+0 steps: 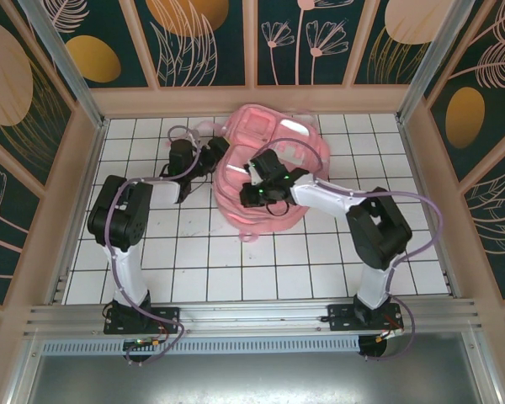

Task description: Pack the student bag

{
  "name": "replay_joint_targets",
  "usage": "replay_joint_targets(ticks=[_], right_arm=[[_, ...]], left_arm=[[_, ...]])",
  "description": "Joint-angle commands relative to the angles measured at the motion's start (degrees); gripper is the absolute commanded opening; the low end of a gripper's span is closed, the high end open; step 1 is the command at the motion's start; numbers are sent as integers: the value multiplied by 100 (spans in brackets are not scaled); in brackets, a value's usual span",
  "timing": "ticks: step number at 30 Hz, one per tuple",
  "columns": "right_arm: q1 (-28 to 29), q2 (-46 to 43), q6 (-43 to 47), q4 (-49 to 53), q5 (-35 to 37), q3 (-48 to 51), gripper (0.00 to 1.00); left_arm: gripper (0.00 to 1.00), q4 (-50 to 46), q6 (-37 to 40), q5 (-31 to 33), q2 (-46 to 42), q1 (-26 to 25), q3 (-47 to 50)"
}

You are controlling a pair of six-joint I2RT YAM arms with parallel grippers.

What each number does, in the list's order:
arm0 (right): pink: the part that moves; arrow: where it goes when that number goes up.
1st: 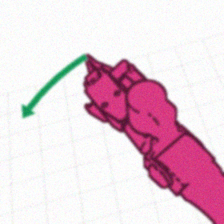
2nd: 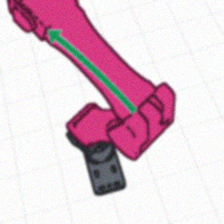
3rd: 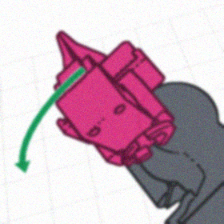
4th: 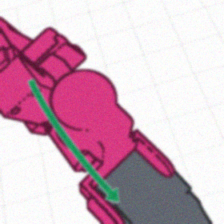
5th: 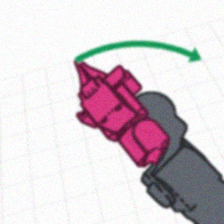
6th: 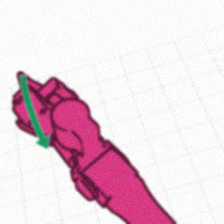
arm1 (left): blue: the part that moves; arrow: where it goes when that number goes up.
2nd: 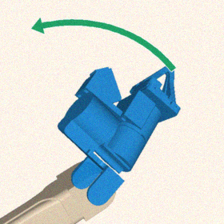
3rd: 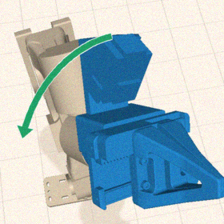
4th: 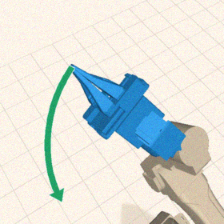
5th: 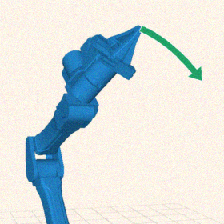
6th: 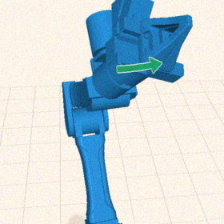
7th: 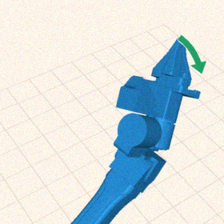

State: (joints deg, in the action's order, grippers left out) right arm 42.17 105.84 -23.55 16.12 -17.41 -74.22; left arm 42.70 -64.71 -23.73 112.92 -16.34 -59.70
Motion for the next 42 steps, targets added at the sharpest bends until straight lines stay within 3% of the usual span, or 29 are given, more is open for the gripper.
replay_joint_targets(ticks=[1, 3, 8, 14, 20, 25, 27, 28, 29, 32, 36, 42], right_arm=[[125, 344, 5, -526, -527, -656, 0], [108, 517, 50, -542, -357, -972, 0], [63, 657, 11, -614, -225, -1355, 0], [-141, 390, -402, -1069, -75, -989, 0], [-210, 194, -689, -1359, -712, -655, 0], [-193, -19, -871, -1433, -1037, -275, 0], [-177, -94, -910, -1445, -1096, -128, 0], [-166, -128, -914, -1408, -1109, -74, 0], [-158, -154, -906, -1356, -1119, -5, 0], [-122, -236, -782, -941, -1057, 184, 0], [-89, -414, -678, 148, -575, 583, 0], [-85, -796, -624, 1678, 1092, 1384, 0]], left_arm=[[74, -448, 531, -46, -521, 123, 99], [81, -917, 784, 121, -950, 190, 329], [84, -1501, 901, 320, -2121, 197, 1093], [85, -1854, 713, 657, -3220, 192, 2004], [82, -865, -56, 717, -2975, -9, 2724], [81, -453, -145, 1013, -2037, -390, 2379], [73, -136, -215, 1013, -1619, -418, 2232], [64, 8, -277, 1059, -1510, -417, 2180], [45, 185, -322, 1120, -1246, -414, 2148], [3, 415, -373, 1264, -1055, -406, 2024], [0, 373, -356, 1550, -1144, -358, 1954], [0, 380, -420, 1679, -1300, -186, 1971]])
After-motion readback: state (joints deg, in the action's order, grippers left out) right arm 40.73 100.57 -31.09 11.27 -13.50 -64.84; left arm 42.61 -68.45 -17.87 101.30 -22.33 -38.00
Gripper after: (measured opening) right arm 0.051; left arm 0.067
